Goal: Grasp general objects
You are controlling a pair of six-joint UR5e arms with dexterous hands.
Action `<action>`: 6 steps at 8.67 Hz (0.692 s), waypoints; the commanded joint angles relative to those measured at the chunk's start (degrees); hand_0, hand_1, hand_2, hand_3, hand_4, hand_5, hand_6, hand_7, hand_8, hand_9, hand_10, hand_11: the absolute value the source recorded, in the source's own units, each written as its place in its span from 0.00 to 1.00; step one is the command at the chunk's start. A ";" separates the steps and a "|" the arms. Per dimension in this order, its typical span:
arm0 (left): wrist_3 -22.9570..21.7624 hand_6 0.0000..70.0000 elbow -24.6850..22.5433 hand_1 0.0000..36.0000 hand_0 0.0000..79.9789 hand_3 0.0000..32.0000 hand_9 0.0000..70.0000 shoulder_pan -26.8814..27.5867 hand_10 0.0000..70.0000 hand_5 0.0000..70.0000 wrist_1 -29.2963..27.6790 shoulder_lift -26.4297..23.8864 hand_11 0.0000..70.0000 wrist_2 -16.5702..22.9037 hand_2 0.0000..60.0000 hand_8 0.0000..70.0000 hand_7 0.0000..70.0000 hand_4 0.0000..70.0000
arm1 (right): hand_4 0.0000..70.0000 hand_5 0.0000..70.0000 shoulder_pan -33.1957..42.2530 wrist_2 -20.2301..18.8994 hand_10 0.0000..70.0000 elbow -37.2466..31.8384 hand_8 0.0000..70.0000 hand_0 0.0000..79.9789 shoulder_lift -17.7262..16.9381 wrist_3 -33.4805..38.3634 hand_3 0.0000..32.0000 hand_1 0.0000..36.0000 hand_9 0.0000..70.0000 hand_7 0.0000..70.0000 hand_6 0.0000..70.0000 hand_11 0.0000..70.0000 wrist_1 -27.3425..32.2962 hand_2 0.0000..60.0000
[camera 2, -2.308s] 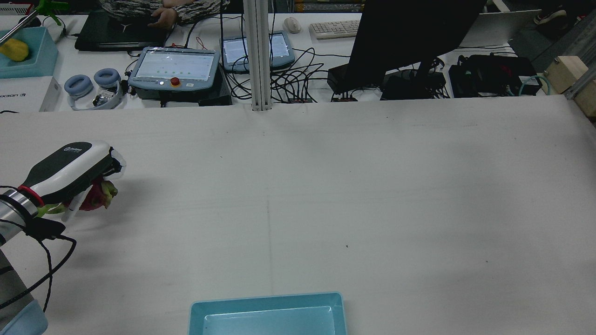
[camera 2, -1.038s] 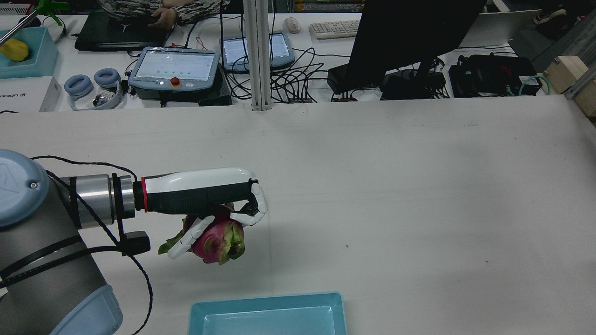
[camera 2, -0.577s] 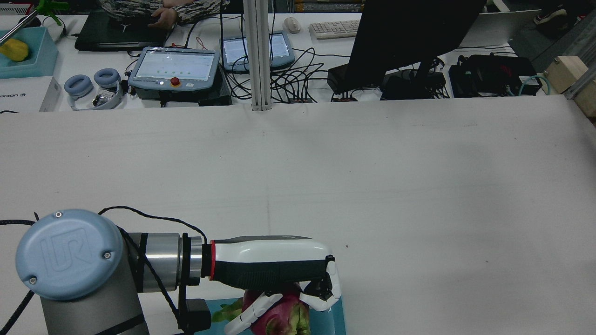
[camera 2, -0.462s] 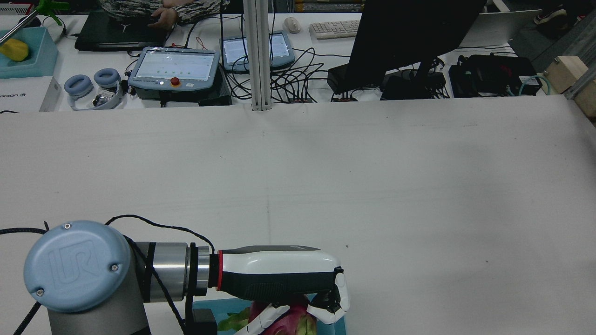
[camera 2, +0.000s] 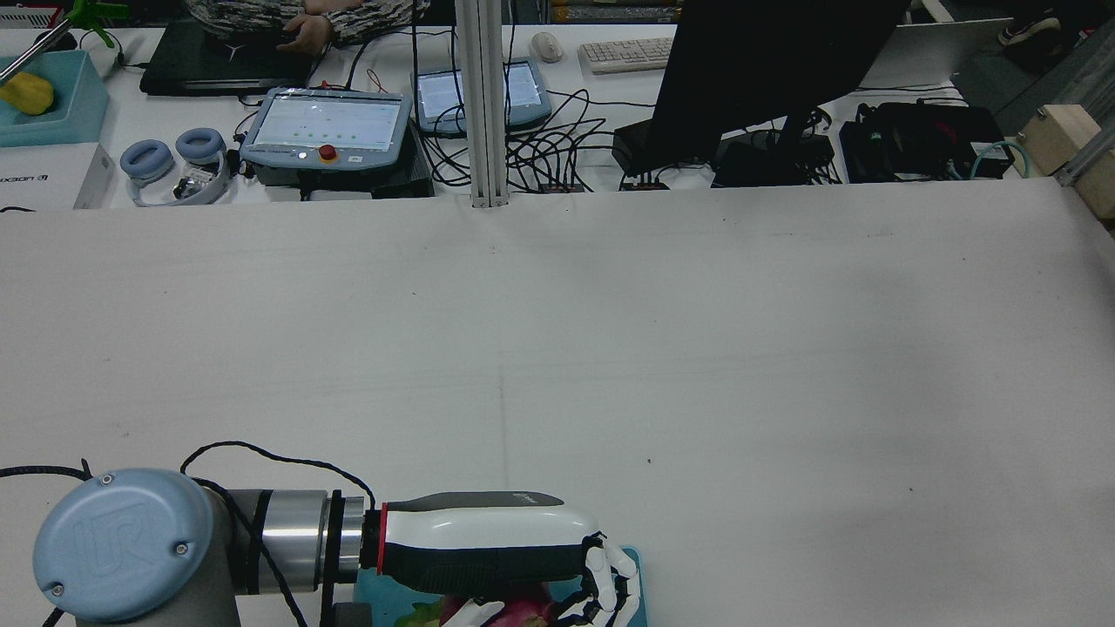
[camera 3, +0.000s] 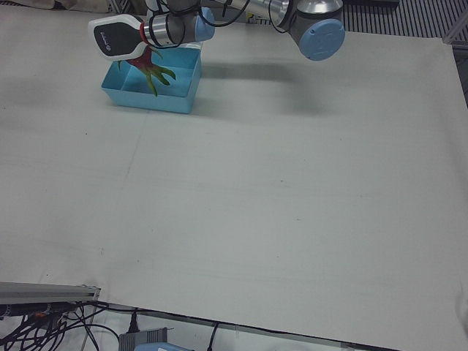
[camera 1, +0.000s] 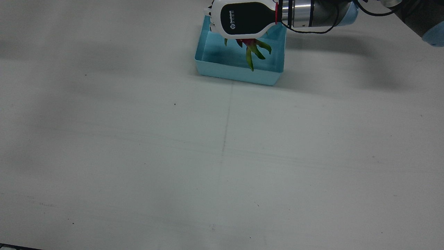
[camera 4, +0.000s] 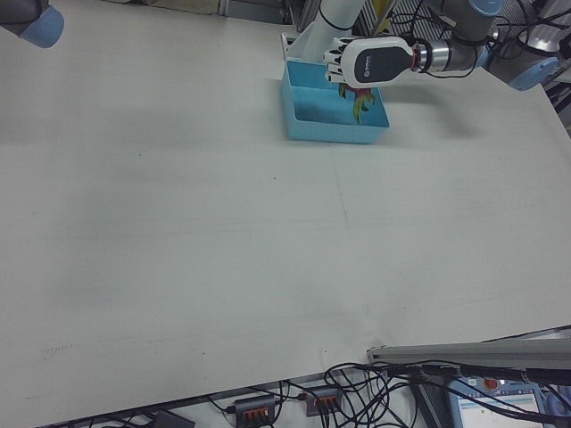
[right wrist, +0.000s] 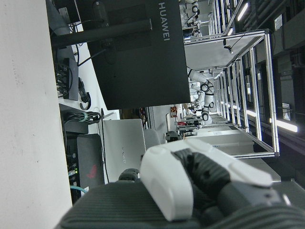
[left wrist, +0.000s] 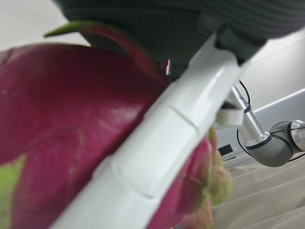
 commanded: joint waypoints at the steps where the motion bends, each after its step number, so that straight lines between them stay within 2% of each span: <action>1: 0.02 0.00 -0.01 1.00 1.00 0.08 0.00 0.20 0.00 0.00 -3.33 2.42 0.02 -0.11 1.00 0.00 0.11 0.00 | 0.00 0.00 0.00 0.08 0.00 -0.02 0.00 0.00 0.00 0.00 0.00 0.00 0.00 0.00 0.00 0.00 0.00 0.00; 2: -0.07 0.00 -0.01 1.00 1.00 0.03 0.01 0.20 0.00 0.00 -4.99 2.42 0.00 -0.20 1.00 0.00 0.14 0.00 | 0.00 0.00 0.00 -0.01 0.00 -0.02 0.00 0.00 0.00 0.00 0.00 0.00 0.00 0.00 0.00 0.00 0.00 0.00; 4: -0.07 0.00 -0.01 1.00 1.00 0.06 0.02 0.11 0.00 0.00 -5.80 2.86 0.00 -0.46 1.00 0.00 0.19 0.00 | 0.00 0.00 0.00 -0.01 0.00 0.07 0.00 0.00 0.00 0.00 0.00 0.00 0.00 0.00 0.00 0.00 0.00 0.00; 5: -0.33 0.00 -0.01 1.00 1.00 0.08 0.03 -0.24 0.00 0.00 -5.88 4.43 0.02 -1.51 1.00 0.00 0.26 0.00 | 0.00 0.00 0.00 -0.01 0.00 -0.02 0.00 0.00 0.00 0.00 0.00 0.00 0.00 0.00 0.00 0.00 0.00 0.00; 6: -1.37 0.00 0.60 1.00 1.00 0.07 0.03 -1.98 0.00 0.00 -8.32 7.32 0.04 -1.70 1.00 0.00 0.27 0.00 | 0.00 0.00 0.00 -0.01 0.00 -0.02 0.00 0.00 0.00 0.00 0.00 0.00 0.00 0.00 0.00 0.00 0.00 0.00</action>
